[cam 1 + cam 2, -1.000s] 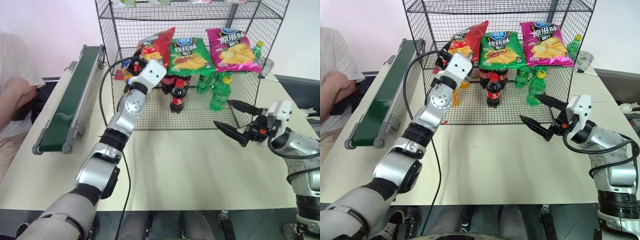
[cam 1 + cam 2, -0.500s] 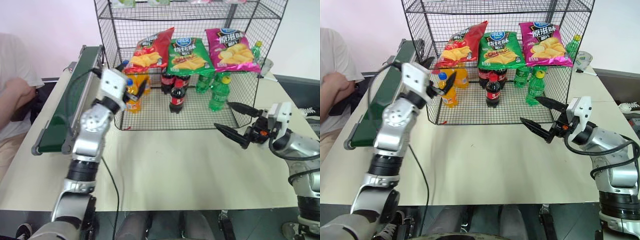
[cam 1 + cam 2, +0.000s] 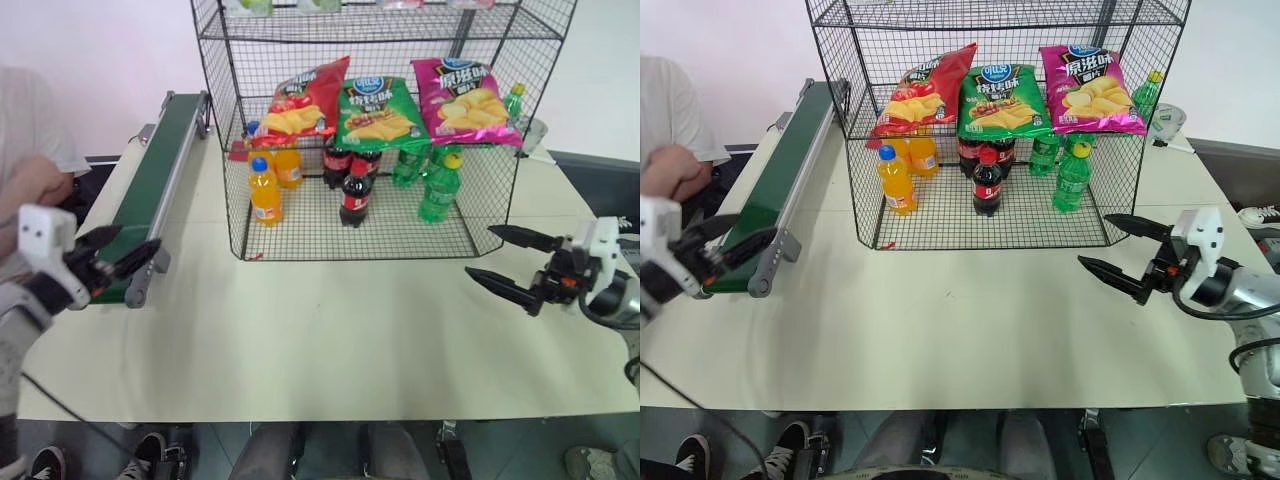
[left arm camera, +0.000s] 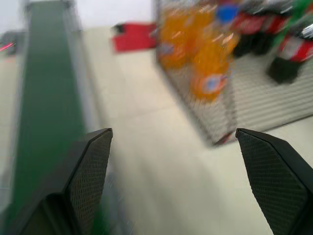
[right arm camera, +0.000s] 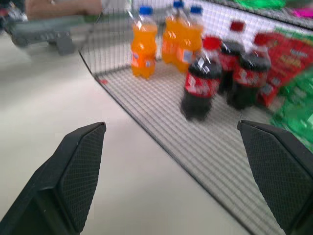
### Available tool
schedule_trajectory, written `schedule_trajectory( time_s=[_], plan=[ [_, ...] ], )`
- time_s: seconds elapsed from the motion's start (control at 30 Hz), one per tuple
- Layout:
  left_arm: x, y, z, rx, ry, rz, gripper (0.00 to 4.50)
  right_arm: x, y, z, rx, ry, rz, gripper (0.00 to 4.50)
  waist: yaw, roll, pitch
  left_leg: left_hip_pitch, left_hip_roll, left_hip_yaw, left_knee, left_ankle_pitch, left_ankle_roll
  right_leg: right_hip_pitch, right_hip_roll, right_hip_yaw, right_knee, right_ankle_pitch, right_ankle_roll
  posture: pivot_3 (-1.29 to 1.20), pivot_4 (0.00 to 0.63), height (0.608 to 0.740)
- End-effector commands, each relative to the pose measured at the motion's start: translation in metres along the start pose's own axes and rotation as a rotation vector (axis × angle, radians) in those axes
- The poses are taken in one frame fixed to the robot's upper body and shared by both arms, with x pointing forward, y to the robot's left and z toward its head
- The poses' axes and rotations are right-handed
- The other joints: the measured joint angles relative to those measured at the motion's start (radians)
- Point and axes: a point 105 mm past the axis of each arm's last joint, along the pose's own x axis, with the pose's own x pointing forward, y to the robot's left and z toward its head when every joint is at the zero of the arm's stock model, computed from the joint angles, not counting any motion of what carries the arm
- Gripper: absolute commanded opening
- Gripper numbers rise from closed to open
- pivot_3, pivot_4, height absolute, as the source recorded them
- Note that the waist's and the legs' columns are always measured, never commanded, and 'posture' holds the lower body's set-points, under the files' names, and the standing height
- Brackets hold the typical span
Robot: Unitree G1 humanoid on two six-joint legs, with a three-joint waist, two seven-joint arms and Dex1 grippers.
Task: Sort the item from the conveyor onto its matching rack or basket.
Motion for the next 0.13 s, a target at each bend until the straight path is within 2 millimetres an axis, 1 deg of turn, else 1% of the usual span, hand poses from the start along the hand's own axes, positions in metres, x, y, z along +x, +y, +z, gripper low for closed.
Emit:
schedule_trajectory(
  time_s=[0.03,0.1,0.13],
  plan=[
    [-0.019,0.019,0.007,0.069,-0.032,0.051,4.22,-0.023,-0.019,0.002,-0.068,0.037,-0.065,4.5,0.002,0.0,0.0,0.0,0.0,0.0,0.0,0.0,0.0,0.0,0.0,0.0,0.0,0.0,0.0,0.0,0.15,0.74],
    [-0.025,0.027,-0.003,0.118,0.009,0.065,4.22,-0.028,-0.023,-0.002,-0.066,0.053,-0.076,4.5,0.002,0.0,0.0,0.0,0.0,0.0,0.0,0.0,0.001,0.0,0.0,0.0,-0.001,0.0,0.0,0.0,0.15,0.74],
    [-0.026,0.028,-0.006,0.139,0.015,0.047,4.22,-0.03,-0.024,-0.004,-0.063,0.059,-0.075,4.5,0.002,0.0,0.0,0.0,0.0,0.0,-0.001,-0.001,0.001,0.0,0.0,0.0,-0.001,0.0,0.0,0.0,0.15,0.74]
  ],
)
